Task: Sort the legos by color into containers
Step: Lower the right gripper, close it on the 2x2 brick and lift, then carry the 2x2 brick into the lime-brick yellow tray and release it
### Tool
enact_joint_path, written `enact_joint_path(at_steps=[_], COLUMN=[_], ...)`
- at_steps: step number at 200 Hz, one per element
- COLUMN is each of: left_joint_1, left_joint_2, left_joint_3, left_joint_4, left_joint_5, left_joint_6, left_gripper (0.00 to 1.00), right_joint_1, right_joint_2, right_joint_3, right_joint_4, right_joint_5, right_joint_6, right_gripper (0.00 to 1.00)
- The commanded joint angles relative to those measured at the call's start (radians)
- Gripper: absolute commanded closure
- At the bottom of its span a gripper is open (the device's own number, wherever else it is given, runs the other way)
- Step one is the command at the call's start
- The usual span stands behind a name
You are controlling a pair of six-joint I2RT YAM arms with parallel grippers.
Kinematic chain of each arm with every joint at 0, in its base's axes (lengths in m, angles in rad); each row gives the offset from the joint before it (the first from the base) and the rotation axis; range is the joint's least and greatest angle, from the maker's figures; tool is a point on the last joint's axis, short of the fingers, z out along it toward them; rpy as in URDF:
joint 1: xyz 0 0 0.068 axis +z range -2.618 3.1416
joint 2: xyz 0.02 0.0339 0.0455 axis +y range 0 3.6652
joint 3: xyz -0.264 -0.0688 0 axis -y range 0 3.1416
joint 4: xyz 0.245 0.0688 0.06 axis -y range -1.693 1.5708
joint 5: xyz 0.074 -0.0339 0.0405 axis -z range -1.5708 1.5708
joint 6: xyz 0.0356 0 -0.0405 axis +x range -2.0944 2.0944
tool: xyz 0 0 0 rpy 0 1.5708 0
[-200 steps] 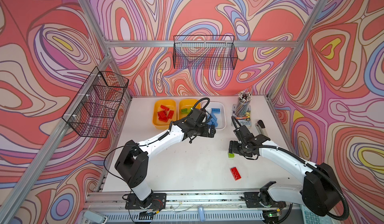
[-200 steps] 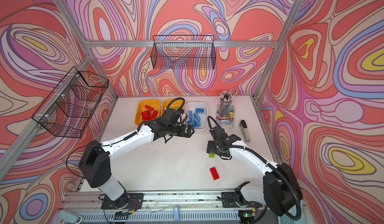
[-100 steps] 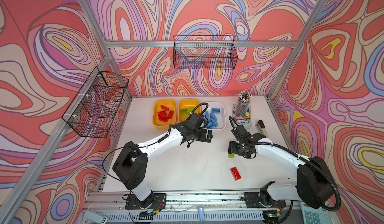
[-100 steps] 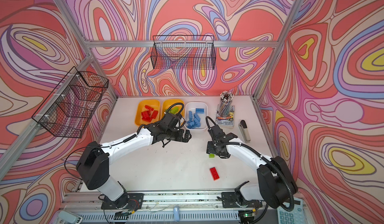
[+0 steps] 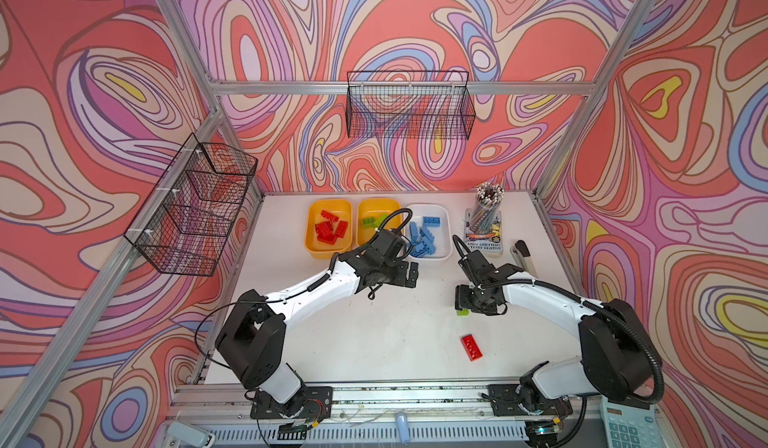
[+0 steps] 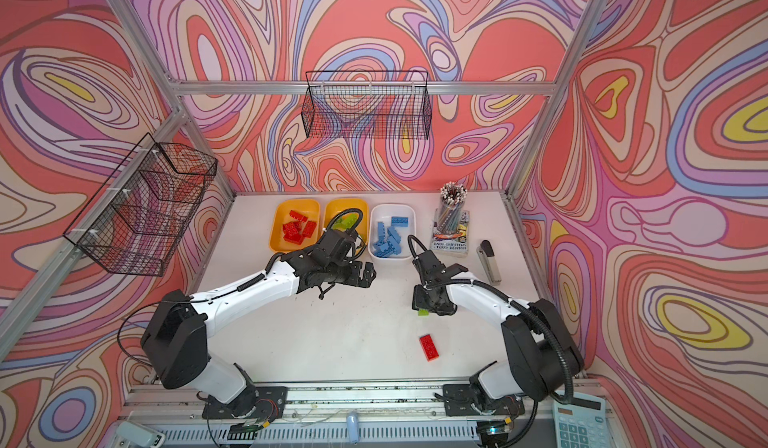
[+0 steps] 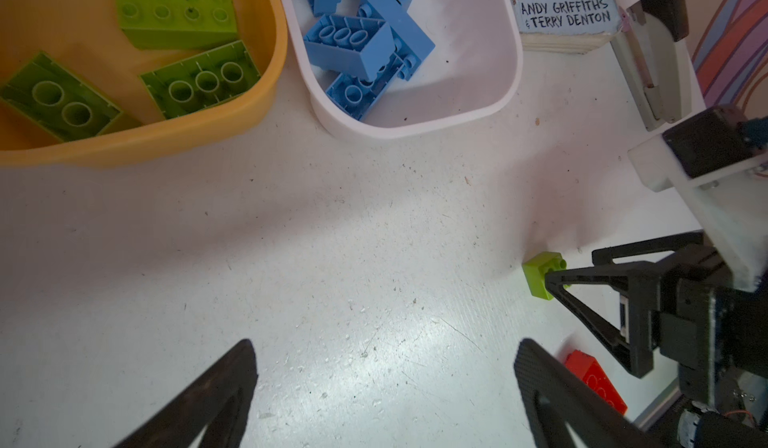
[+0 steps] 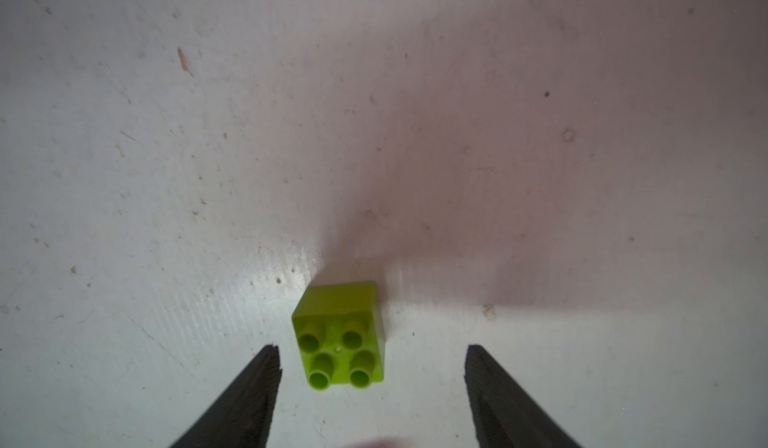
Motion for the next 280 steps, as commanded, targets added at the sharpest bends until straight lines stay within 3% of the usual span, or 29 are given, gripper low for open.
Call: enact_joint_path(at_steps=[1,29,67,115,161,219,280], left_joint_1=[-0.002,0.003,0.011,0.033,0.086,0.183,0.260], left_joint_2=[-0.036,-0.057,-0.100,-0.138,-0.224,-0.364,-0.409], left_joint_3=[-0.013,-0.034,-0.077,-0.120,-0.201,-0.265,-0.241], left_joint_4=[-0.029,-0.040,-0.051,-0.063,-0.077,-0.123,-0.147], left_joint_5=[-0.038,-0.054,-0.072,-0.080,-0.100,-0.116,-0.144], left_joint_6=[0.019,0.021,0.017,0.009,-0.020,-0.028,-0.041], left_gripper=[0.00,0.00,0.00,0.00,0.00,0.00,0.00], right_joint_1=[-0.004,-0.004,-0.004,-0.004,-0.004,-0.002,0.025], right_joint_2=[0.030,0.062,0.077,0.117,0.146,0.286,0.720], right_joint_3=[0.038,0.036,0.002,0.009,0.131,0.513,1.196], right_joint_4=[0.038,0.051,0.079,0.099,0.066,0.007,-0.040], right_joint_5=[-0.025,-0.035,-0.076,-0.081,-0.103,-0.196,-0.340], right_joint_6=[-0.010,-0.017,-0.017,-0.004,-0.009,-0.010,-0.027], right_gripper=[0.26,0.31,0.46,0.70,0.82,0.84,0.81])
